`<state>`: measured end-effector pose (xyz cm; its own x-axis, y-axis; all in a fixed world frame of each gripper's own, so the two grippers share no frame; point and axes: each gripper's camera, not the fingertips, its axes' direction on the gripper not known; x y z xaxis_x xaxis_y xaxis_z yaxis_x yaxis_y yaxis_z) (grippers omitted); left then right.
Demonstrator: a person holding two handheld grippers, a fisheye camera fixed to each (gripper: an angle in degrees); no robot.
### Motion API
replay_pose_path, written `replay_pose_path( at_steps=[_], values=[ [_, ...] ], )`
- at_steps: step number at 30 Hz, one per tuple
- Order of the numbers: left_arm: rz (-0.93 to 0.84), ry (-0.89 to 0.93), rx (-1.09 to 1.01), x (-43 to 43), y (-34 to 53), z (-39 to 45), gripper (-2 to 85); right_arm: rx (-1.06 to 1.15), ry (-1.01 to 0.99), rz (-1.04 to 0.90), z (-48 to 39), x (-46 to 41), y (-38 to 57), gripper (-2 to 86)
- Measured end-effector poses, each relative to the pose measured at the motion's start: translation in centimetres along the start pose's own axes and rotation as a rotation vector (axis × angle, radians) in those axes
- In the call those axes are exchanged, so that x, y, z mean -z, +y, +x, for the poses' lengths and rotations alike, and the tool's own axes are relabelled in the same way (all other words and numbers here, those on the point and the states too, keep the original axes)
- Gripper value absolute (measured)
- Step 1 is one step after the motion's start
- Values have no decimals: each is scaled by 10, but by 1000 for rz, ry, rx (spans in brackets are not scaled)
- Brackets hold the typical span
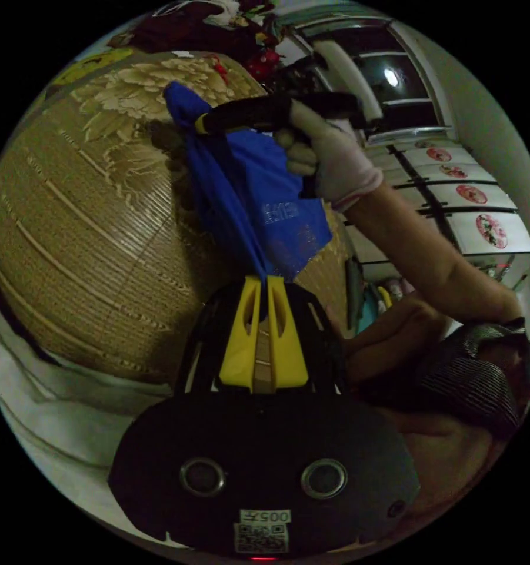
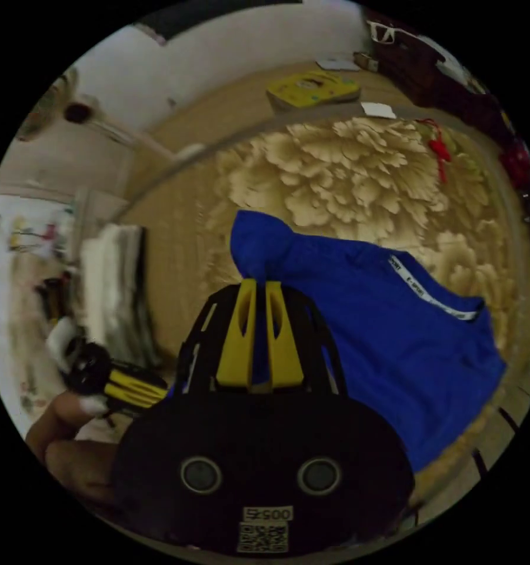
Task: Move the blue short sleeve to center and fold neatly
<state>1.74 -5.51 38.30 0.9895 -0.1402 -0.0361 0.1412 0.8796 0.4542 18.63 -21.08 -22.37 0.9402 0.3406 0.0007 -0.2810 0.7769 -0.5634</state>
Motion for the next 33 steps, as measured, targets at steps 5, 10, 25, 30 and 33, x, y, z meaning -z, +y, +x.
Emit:
replay_pose_path(
  at_steps=[5,10,25,30,33],
  values=[
    [-16,-81,-117,2,-17,52,23,79,-376,141,58,72,23,-11],
    [-111,-78,-181,-61,-76,106,24,84,-411,167,154,137,65,-11],
    [-144,-210,-145,-251,-113,154,33,-76,-506,250,353,149,169,-14],
    [-37,-313,-150,-277,-86,165,45,-89,-453,242,382,151,189,4],
    [-67,-329,-248,-292,-62,180,48,-129,-449,289,399,157,207,0]
  ],
)
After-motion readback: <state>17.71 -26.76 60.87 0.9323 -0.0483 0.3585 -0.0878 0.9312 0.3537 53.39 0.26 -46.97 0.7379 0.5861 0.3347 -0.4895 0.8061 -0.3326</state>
